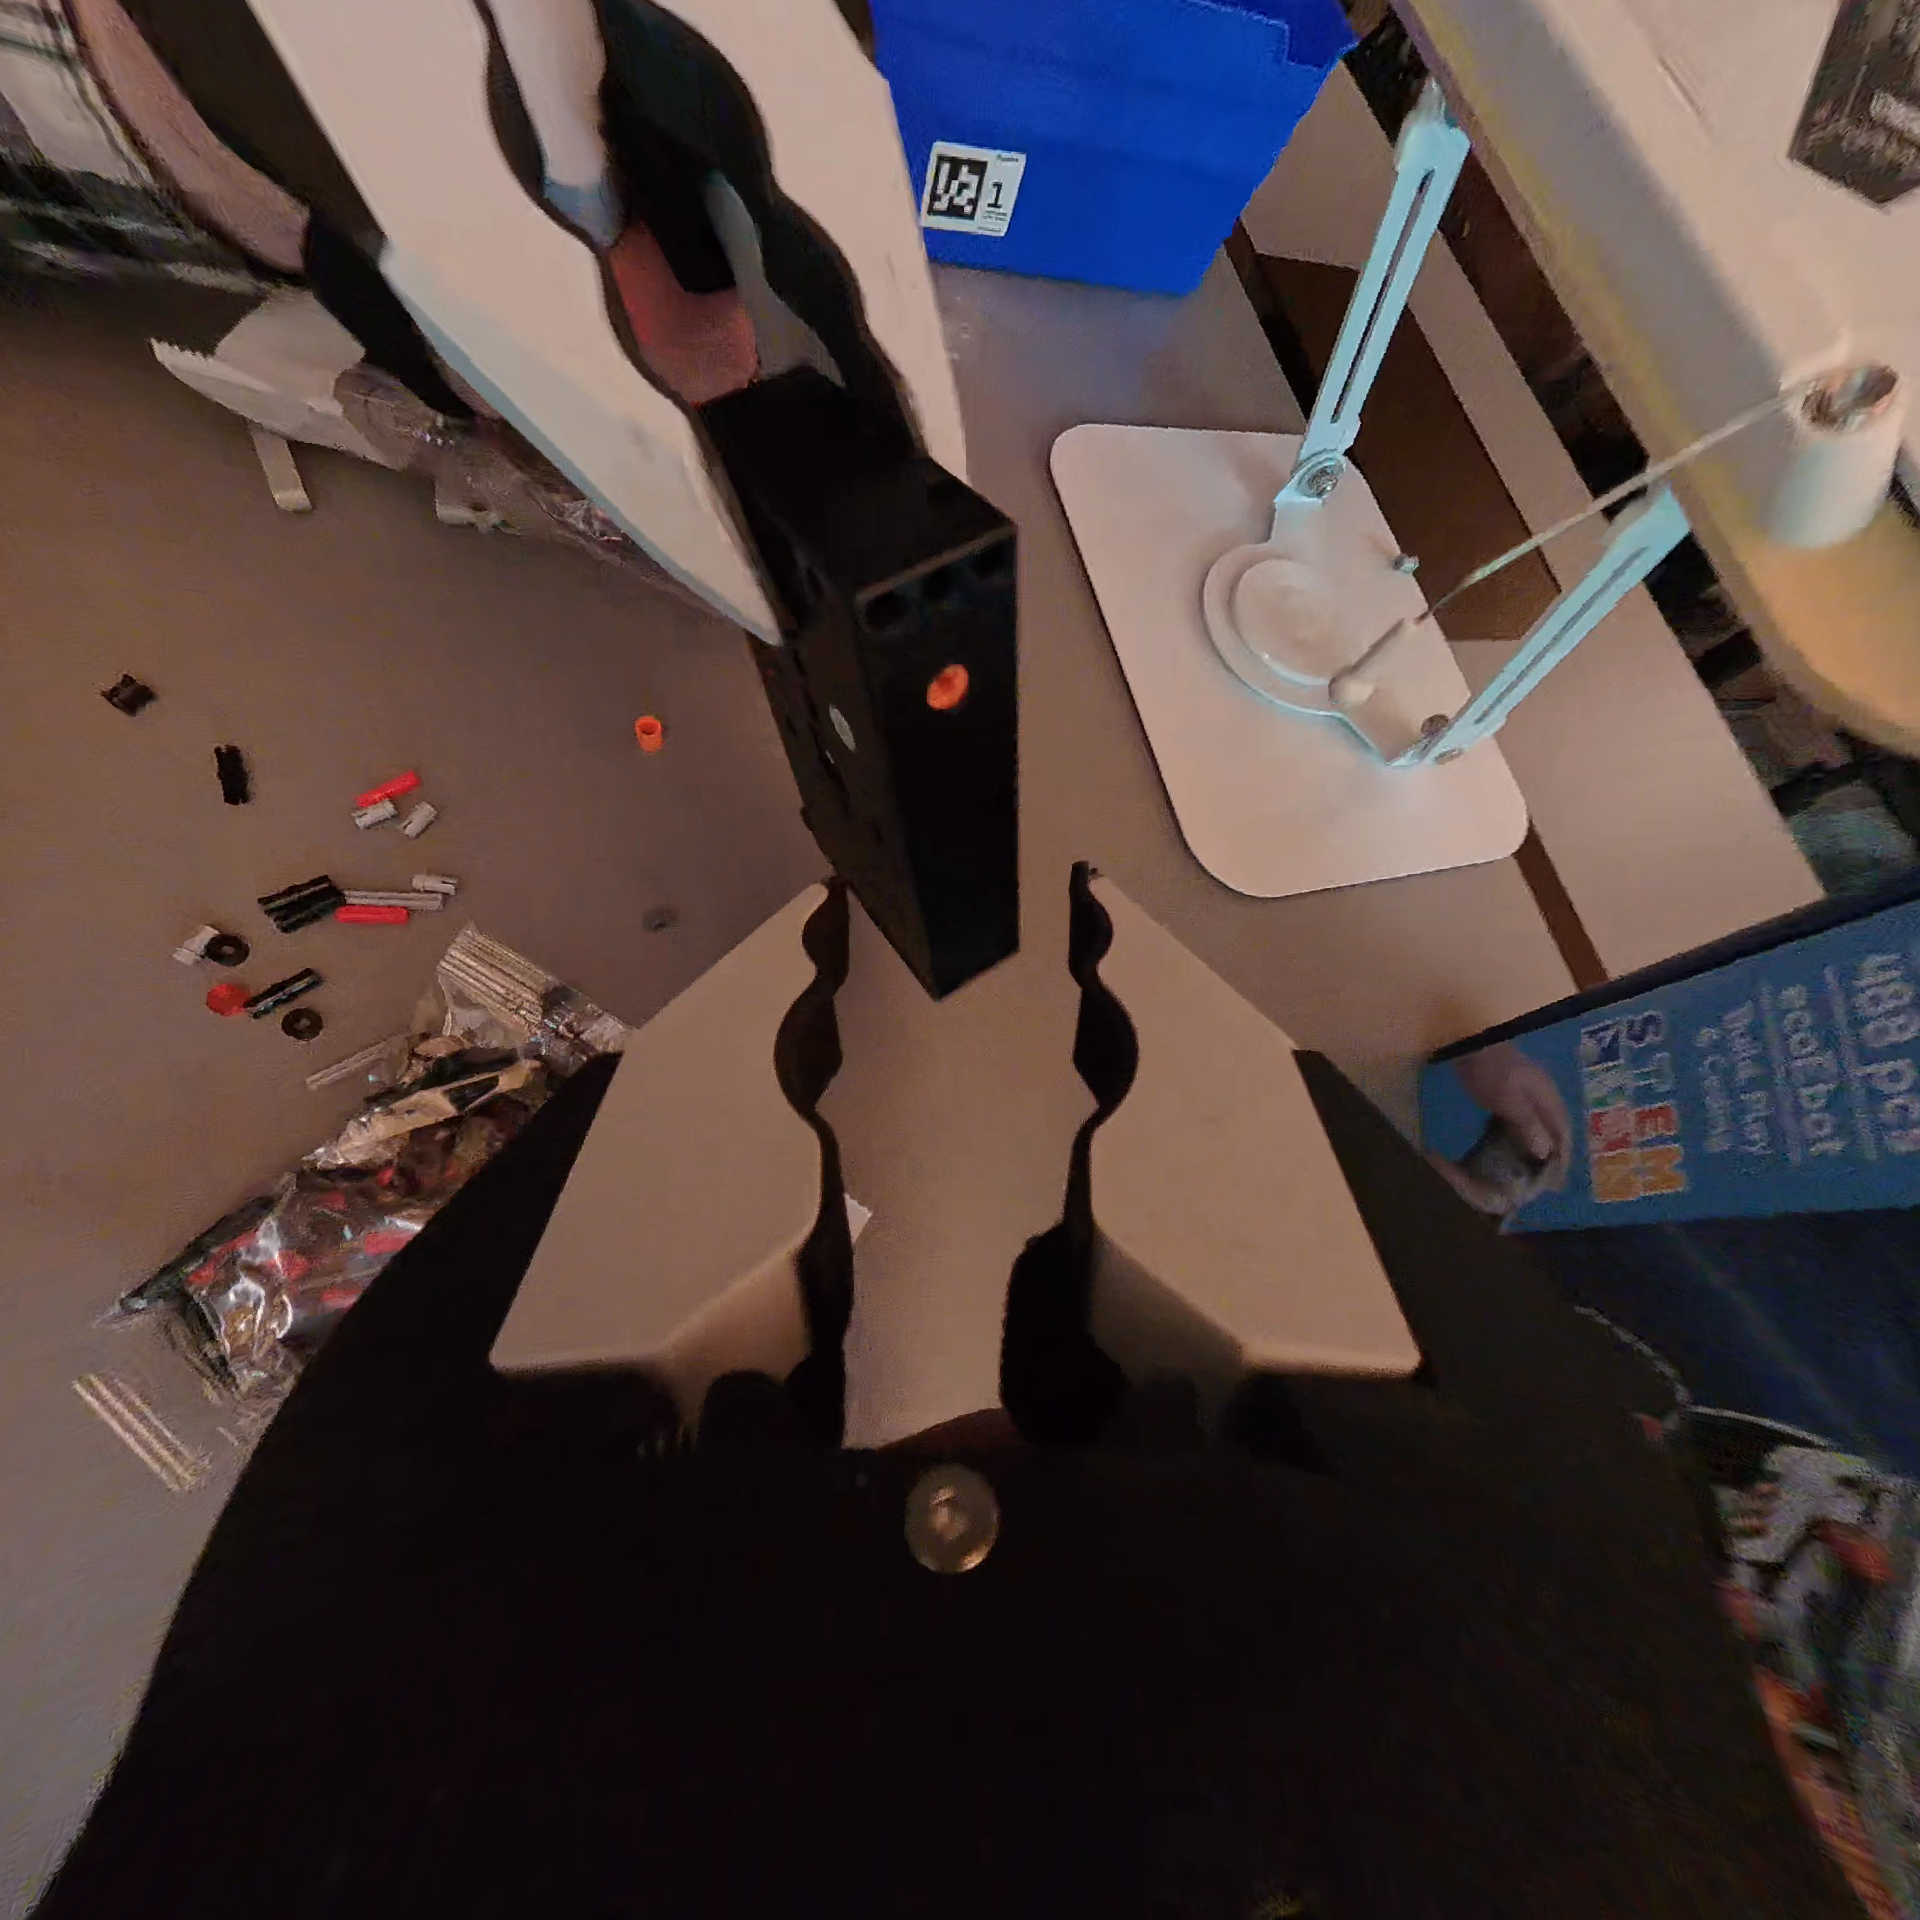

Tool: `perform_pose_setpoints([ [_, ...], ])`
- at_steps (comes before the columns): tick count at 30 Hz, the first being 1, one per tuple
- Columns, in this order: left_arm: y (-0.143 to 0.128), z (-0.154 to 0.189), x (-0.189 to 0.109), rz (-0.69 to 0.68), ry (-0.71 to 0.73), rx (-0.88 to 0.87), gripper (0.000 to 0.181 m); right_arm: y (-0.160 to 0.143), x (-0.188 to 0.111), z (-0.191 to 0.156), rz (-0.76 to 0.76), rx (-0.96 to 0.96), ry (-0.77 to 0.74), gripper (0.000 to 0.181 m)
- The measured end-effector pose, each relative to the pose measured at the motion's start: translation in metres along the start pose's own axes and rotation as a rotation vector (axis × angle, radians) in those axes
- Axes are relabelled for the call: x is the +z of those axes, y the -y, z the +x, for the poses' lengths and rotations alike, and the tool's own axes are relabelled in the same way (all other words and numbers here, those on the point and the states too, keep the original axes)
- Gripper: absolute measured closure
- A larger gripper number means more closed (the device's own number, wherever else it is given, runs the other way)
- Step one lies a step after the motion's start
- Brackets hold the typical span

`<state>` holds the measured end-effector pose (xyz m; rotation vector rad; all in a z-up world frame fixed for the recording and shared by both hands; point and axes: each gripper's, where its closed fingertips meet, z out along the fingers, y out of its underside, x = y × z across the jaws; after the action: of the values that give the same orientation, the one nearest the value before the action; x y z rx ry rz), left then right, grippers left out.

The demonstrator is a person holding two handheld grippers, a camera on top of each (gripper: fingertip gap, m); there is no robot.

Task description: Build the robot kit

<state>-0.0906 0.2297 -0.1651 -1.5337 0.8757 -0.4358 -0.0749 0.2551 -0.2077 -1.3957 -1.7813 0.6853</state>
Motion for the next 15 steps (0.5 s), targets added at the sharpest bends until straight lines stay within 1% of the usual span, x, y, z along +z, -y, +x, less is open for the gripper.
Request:
perform_pose_setpoints([
  [3,0.001,0.003,0.001,0.026,-0.028,-0.02,0.157,-0.006,0.006,0.0,0.028,0.047,0.038,0.142],
  [7,0.016,0.01,0.001,0.095,-0.07,-0.04,0.157,-0.003,0.02,-0.019,0.086,0.106,0.186,0.138],
  [10,0.024,0.016,-0.002,0.129,-0.101,-0.043,0.156,0.006,0.021,-0.034,0.166,0.11,0.289,0.149],
  [12,0.018,0.014,-0.003,0.084,-0.093,-0.031,0.156,0.003,0.019,-0.03,0.135,0.083,0.261,0.151],
  [15,0.002,0.01,-0.006,-0.022,-0.083,0.013,0.154,-0.01,0.016,-0.023,-0.029,-0.027,0.178,0.155],
])
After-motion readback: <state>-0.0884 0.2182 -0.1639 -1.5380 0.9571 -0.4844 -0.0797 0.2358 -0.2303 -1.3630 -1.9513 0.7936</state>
